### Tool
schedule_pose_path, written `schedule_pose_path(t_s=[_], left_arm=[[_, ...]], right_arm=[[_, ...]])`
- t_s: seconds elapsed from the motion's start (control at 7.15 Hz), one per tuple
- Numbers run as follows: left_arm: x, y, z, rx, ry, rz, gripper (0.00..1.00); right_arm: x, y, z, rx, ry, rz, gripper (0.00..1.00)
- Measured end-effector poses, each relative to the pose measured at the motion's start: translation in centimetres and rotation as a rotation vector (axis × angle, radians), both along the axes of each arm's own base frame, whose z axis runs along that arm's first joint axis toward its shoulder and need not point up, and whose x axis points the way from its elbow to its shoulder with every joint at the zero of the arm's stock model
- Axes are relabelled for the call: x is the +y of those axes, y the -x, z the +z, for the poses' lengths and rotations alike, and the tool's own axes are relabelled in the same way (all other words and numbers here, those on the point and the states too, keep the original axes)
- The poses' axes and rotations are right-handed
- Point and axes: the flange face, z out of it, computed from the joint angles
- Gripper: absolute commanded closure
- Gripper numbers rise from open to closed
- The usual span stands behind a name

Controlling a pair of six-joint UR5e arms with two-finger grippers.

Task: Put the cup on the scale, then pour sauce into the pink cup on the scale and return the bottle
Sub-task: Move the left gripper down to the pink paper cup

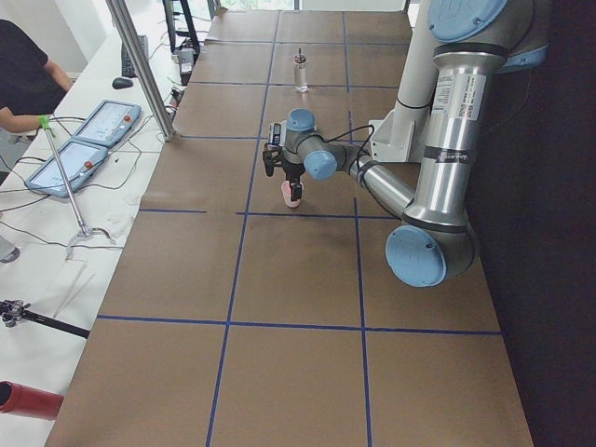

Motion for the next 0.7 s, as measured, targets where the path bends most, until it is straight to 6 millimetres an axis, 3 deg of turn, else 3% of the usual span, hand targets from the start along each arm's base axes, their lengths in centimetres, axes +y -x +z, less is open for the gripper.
schedule_pose_path(t_s=[0.56, 0.7], left_arm=[[0.5, -1.6, 1.8, -0.028, 0.013, 0.026, 0.02], [0.6, -1.9, 1.9, -0.030, 0.014, 0.033, 0.12]], right_arm=[[-0.3, 0.1, -0.4, -0.002, -0.004, 0.000, 0.00], [-0.3, 0.1, -0.4, -0.002, -0.004, 0.000, 0.00]])
